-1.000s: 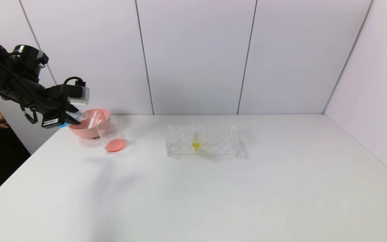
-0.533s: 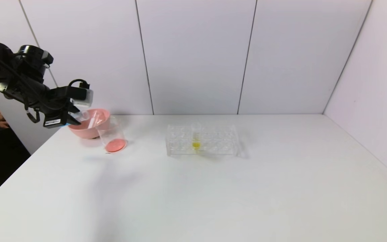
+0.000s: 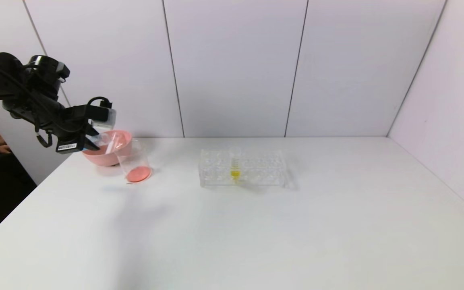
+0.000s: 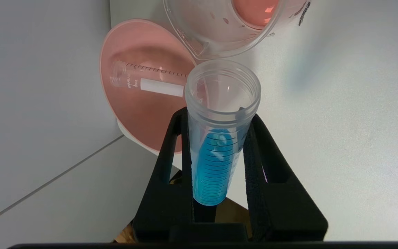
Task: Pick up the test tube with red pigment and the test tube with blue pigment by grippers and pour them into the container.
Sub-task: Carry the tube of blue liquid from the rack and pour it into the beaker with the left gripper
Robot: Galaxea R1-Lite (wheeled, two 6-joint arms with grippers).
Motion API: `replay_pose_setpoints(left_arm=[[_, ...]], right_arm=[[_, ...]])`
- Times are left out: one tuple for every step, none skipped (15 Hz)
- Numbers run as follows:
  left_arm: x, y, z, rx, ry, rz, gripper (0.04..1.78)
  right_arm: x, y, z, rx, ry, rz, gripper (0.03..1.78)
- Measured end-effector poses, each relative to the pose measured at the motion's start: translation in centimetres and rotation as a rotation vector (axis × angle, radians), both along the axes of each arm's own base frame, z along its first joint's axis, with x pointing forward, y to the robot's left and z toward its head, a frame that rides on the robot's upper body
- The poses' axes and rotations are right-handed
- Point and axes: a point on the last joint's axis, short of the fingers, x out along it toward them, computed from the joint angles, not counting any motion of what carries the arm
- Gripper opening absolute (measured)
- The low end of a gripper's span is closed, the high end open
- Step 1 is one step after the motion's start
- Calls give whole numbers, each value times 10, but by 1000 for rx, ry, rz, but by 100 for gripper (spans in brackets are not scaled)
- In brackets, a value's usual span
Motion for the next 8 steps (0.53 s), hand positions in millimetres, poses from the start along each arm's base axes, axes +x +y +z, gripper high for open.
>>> replay_pose_setpoints(left_arm=[[0, 0, 0, 9, 1, 5, 44], [0, 0, 0, 17, 3, 10, 44], [0, 0, 0, 24, 3, 8, 44], [0, 0, -1, 30, 3, 6, 44], [1, 0, -1, 30, 4, 4, 44], [1, -1, -1, 31, 4, 3, 44], [2, -1, -2, 32, 5, 2, 44], [3, -2, -3, 34, 3, 1, 44]], right_arm=[[0, 0, 0, 0, 0, 0, 177], [0, 0, 0, 0, 0, 0, 177], [0, 0, 0, 0, 0, 0, 177], [0, 0, 0, 0, 0, 0, 177], [0, 0, 0, 0, 0, 0, 177], [0, 0, 0, 0, 0, 0, 177], [0, 0, 0, 0, 0, 0, 177], [0, 0, 0, 0, 0, 0, 177]])
